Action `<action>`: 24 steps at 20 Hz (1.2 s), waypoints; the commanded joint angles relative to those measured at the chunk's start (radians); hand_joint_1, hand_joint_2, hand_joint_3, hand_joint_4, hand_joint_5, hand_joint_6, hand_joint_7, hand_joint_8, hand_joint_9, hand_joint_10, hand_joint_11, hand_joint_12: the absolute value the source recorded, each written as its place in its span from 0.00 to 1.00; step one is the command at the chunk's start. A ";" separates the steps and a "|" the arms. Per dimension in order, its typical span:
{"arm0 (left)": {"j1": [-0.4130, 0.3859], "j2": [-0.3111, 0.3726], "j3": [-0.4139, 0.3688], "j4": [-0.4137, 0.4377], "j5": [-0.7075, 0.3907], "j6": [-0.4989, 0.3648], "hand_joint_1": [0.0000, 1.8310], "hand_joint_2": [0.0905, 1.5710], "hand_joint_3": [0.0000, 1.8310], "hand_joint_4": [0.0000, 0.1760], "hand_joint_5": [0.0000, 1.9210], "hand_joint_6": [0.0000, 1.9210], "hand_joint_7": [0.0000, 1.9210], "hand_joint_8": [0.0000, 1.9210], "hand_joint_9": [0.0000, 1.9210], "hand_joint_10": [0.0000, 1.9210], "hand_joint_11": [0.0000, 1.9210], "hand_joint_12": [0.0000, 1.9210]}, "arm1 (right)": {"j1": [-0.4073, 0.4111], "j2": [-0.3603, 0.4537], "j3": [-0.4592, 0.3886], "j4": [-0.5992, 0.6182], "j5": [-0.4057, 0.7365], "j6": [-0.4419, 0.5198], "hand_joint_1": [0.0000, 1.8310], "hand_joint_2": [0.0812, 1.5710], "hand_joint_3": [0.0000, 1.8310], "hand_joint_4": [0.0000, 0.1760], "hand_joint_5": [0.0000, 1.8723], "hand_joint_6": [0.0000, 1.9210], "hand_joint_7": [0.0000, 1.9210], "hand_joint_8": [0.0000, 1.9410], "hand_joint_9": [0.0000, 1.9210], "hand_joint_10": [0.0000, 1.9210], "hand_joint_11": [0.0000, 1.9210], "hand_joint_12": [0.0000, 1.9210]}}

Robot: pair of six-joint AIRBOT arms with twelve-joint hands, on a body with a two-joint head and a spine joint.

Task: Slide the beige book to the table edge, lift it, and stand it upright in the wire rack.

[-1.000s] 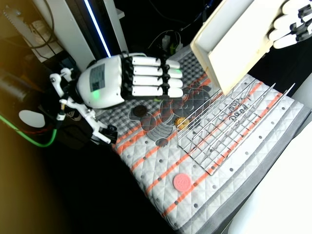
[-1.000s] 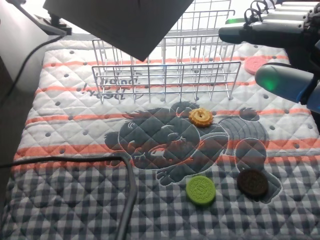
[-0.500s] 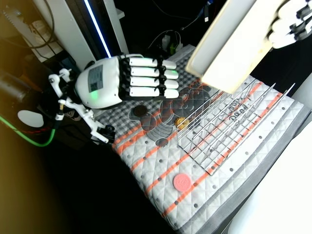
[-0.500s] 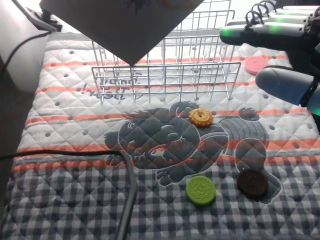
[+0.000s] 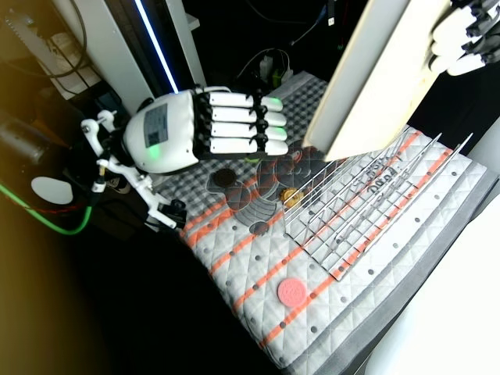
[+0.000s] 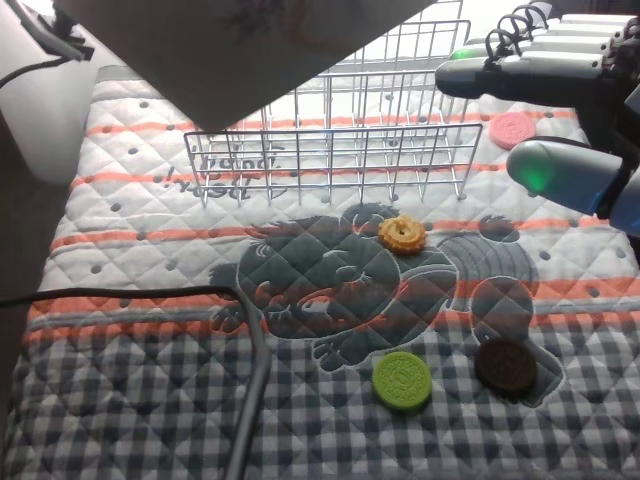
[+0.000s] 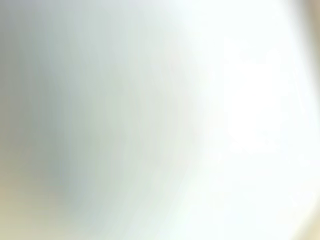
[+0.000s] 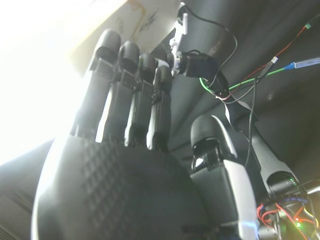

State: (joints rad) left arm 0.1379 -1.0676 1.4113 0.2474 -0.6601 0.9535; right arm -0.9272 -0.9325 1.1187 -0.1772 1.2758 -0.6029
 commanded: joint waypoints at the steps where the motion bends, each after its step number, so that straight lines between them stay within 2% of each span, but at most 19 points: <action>1: -0.013 0.010 -0.002 -0.031 -0.114 -0.009 0.70 0.68 0.00 0.00 0.51 0.43 0.57 0.53 0.64 0.38 0.55 0.58 | 0.006 -0.006 0.003 0.029 0.115 0.005 0.00 0.97 0.00 0.00 0.29 0.00 0.30 0.00 0.28 0.00 0.27 0.00; 2: -0.009 0.010 -0.002 -0.031 -0.111 -0.009 0.70 0.68 0.00 0.00 0.51 0.43 0.57 0.53 0.64 0.38 0.55 0.58 | 0.005 -0.006 0.003 0.029 0.115 0.005 0.00 0.97 0.00 0.00 0.29 0.00 0.30 0.00 0.28 0.00 0.27 0.00; 3: -0.006 0.010 -0.002 -0.031 -0.104 -0.009 0.70 0.67 0.00 0.00 0.51 0.44 0.59 0.48 0.69 0.25 0.57 0.54 | 0.005 -0.007 0.005 0.029 0.115 0.005 0.00 0.98 0.00 0.00 0.30 0.00 0.31 0.00 0.29 0.00 0.27 0.00; 4: -0.003 0.010 -0.003 -0.031 -0.099 -0.009 0.69 0.67 0.00 0.00 0.50 0.47 0.59 0.46 0.70 0.21 0.56 0.53 | 0.005 -0.008 0.005 0.029 0.115 0.005 0.00 0.98 0.00 0.00 0.30 0.00 0.31 0.00 0.29 0.00 0.28 0.01; 5: -0.001 0.010 -0.003 -0.028 -0.091 -0.009 0.75 0.67 0.00 0.00 0.48 0.47 0.56 0.44 0.58 0.48 0.55 0.52 | 0.005 -0.009 0.006 0.029 0.115 0.005 0.00 0.97 0.00 0.00 0.30 0.00 0.31 0.00 0.29 0.00 0.28 0.01; 6: 0.001 0.010 -0.004 -0.027 -0.088 -0.009 0.76 0.67 0.00 0.00 0.48 0.46 0.55 0.45 0.55 0.56 0.55 0.53 | 0.005 -0.011 0.007 0.029 0.115 0.006 0.00 0.97 0.00 0.00 0.29 0.00 0.30 0.00 0.28 0.00 0.28 0.01; 8: 0.013 0.007 -0.006 -0.027 -0.085 -0.009 0.70 0.65 0.00 0.00 0.55 0.38 0.61 0.42 0.66 0.28 0.54 0.52 | 0.005 -0.014 0.009 0.029 0.115 0.009 0.00 0.97 0.00 0.00 0.30 0.00 0.31 0.00 0.29 0.00 0.28 0.01; 9: 0.020 0.004 -0.006 -0.027 -0.080 -0.008 0.70 0.66 0.00 0.00 0.56 0.36 0.61 0.43 0.70 0.22 0.55 0.53 | 0.005 -0.015 0.009 0.029 0.115 0.009 0.00 0.97 0.00 0.00 0.30 0.00 0.31 0.01 0.29 0.00 0.28 0.00; 10: 0.026 -0.002 -0.005 -0.020 -0.066 -0.001 0.70 0.65 0.00 0.00 0.55 0.37 0.65 0.36 0.75 0.23 0.59 0.61 | 0.004 -0.015 0.009 0.031 0.115 0.009 0.00 0.97 0.00 0.00 0.30 0.00 0.31 0.00 0.29 0.00 0.28 0.01; 11: 0.030 -0.008 -0.006 -0.007 -0.050 0.004 0.70 0.65 0.00 0.00 0.52 0.43 0.65 0.33 0.71 0.19 0.49 0.64 | 0.004 -0.015 0.009 0.033 0.115 0.009 0.00 0.97 0.00 0.00 0.30 0.00 0.31 0.01 0.30 0.01 0.28 0.01; 12: 0.035 -0.012 -0.007 0.000 -0.034 0.008 0.73 0.67 0.00 0.00 0.41 0.16 0.55 0.46 0.63 0.09 0.43 0.56 | 0.003 -0.015 0.009 0.034 0.115 0.010 0.00 0.97 0.00 0.00 0.30 0.00 0.31 0.01 0.30 0.01 0.29 0.01; 13: 0.039 -0.016 -0.009 0.007 -0.027 0.009 0.67 0.66 0.00 0.00 0.37 0.05 0.46 0.18 0.59 0.03 0.42 0.48 | 0.003 -0.015 0.009 0.035 0.115 0.010 0.00 0.97 0.00 0.00 0.31 0.00 0.31 0.00 0.30 0.01 0.30 0.01; 14: 0.045 -0.019 -0.011 0.009 -0.022 0.012 0.67 0.66 0.00 0.00 0.37 0.05 0.46 0.18 0.59 0.03 0.42 0.48 | 0.003 -0.015 0.009 0.036 0.115 0.010 0.00 0.97 0.00 0.00 0.31 0.00 0.31 0.00 0.30 0.01 0.30 0.01; 15: 0.051 -0.023 -0.013 0.010 -0.019 0.015 0.59 0.59 0.00 0.64 0.21 0.00 0.36 0.01 0.46 0.00 0.32 0.37 | 0.003 -0.013 0.009 0.039 0.115 0.011 0.00 0.97 0.00 0.00 0.31 0.00 0.32 0.00 0.30 0.00 0.29 0.01; 16: 0.052 -0.025 -0.014 0.010 -0.018 0.015 0.53 0.57 0.00 0.82 0.14 0.00 0.29 0.00 0.39 0.00 0.26 0.34 | 0.003 -0.009 0.008 0.042 0.115 0.011 0.00 0.97 0.00 0.00 0.31 0.00 0.31 0.00 0.30 0.00 0.28 0.01; 17: 0.051 -0.026 -0.014 0.008 -0.015 0.015 0.46 0.53 0.00 0.96 0.05 0.00 0.18 0.00 0.27 0.00 0.18 0.31 | 0.003 -0.005 0.007 0.043 0.115 0.011 0.00 0.97 0.00 0.00 0.30 0.00 0.31 0.00 0.30 0.00 0.29 0.01; 19: 0.051 -0.018 -0.023 -0.008 -0.028 0.010 0.42 0.51 0.00 1.00 0.00 0.00 0.08 0.00 0.15 0.00 0.07 0.35 | 0.003 0.006 -0.001 0.047 0.119 0.011 0.00 0.97 0.00 0.00 0.30 0.00 0.31 0.00 0.31 0.00 0.29 0.01; 22: 0.055 0.015 -0.058 -0.014 -0.055 0.009 0.42 0.52 0.00 1.00 0.00 0.00 0.06 0.00 0.10 0.00 0.01 0.44 | -0.003 0.013 -0.007 0.060 0.127 0.009 0.00 0.97 0.00 0.03 0.30 0.00 0.30 0.00 0.30 0.00 0.30 0.01; 24: 0.059 0.024 -0.068 -0.014 -0.065 0.009 0.45 0.53 0.00 1.00 0.01 0.00 0.08 0.00 0.11 0.00 0.00 0.41 | -0.008 0.016 -0.010 0.067 0.128 0.008 0.02 0.97 0.00 0.00 0.30 0.00 0.30 0.00 0.31 0.00 0.33 0.02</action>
State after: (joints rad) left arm 0.2047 -1.0534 1.3441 0.2604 -0.6044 0.9680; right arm -0.9428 -0.9199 1.1095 -0.1383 1.2854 -0.6010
